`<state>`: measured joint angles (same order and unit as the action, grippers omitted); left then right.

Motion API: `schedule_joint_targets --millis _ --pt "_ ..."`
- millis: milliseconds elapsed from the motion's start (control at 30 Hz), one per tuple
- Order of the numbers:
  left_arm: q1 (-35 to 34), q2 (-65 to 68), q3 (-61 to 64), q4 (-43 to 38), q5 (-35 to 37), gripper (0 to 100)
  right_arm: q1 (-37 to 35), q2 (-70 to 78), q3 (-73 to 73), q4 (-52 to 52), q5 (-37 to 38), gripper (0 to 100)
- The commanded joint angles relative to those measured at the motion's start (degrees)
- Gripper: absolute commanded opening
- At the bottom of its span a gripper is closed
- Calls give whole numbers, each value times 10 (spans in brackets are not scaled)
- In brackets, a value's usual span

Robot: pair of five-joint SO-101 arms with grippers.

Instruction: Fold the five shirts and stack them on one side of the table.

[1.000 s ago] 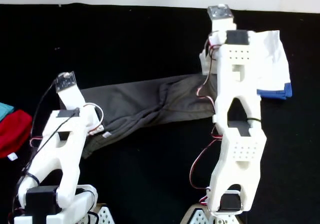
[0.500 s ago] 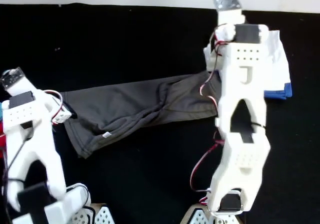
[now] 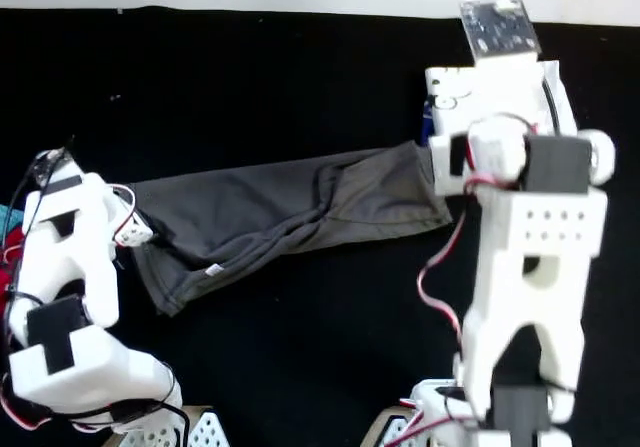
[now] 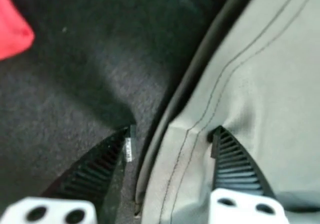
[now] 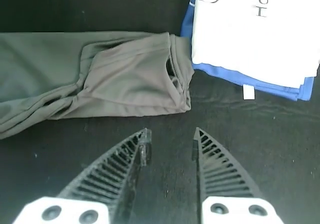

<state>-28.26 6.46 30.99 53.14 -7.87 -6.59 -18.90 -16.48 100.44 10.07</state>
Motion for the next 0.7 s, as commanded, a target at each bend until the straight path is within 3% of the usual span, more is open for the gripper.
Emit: schedule_joint_targets --millis 0,133,233,500,667 --pt "17 39 -55 42 -6 245 -1 -60 45 5 -3 136" --pt "36 89 -131 126 -41 207 0 -94 87 4 -3 136" --pt "36 130 -180 158 -49 15 2 -114 112 4 -3 135" --pt "-60 223 -320 182 -128 8 55 -160 238 4 11 135" --pt "-118 254 -475 264 -174 8 87 -206 343 -33 62 134"
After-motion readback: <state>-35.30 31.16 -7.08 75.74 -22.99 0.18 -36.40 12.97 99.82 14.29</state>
